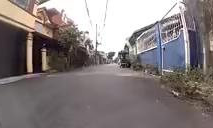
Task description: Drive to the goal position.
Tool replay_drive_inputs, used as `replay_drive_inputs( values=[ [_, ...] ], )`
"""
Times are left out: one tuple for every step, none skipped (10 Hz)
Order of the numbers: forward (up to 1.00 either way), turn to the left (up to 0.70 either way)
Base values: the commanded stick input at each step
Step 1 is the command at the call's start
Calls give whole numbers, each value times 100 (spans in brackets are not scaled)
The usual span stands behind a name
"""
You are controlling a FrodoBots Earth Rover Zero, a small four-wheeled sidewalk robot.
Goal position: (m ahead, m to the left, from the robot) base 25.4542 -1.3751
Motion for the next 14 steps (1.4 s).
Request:
replay_drive_inputs(
  values=[
    [100,0],
    [100,0],
    [100,0],
    [100,0],
    [100,0],
    [100,0],
    [100,0],
    [100,0],
    [100,0],
    [100,0],
    [100,0],
    [100,0],
    [100,0],
    [100,0]
  ],
)
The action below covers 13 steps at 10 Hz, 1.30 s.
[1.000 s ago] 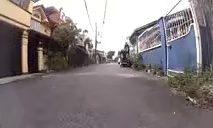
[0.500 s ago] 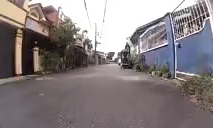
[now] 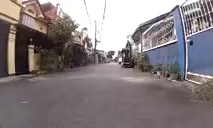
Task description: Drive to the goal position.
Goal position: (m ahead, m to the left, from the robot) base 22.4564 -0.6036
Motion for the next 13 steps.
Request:
replay_drive_inputs(
  values=[
    [100,0],
    [100,0],
    [100,0],
    [100,0],
    [100,0],
    [100,0],
    [100,0],
    [100,0],
    [100,0],
    [100,0],
    [100,0],
    [100,0],
    [100,0]
  ],
)
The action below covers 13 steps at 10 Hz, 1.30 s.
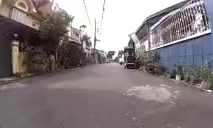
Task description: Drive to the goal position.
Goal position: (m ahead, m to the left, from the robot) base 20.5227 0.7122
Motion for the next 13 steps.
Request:
replay_drive_inputs(
  values=[
    [100,0],
    [100,0],
    [100,0],
    [100,0],
    [100,0],
    [100,0],
    [100,0],
    [100,0],
    [100,0],
    [100,0],
    [100,0],
    [100,0],
    [100,0]
  ],
)
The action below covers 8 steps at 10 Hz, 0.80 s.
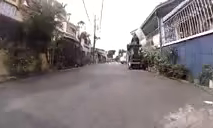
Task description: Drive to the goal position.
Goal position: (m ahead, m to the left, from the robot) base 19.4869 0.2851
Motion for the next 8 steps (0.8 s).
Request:
replay_drive_inputs(
  values=[
    [100,0],
    [100,0],
    [100,0],
    [100,0],
    [100,0],
    [100,0],
    [100,0],
    [100,0]
  ],
)
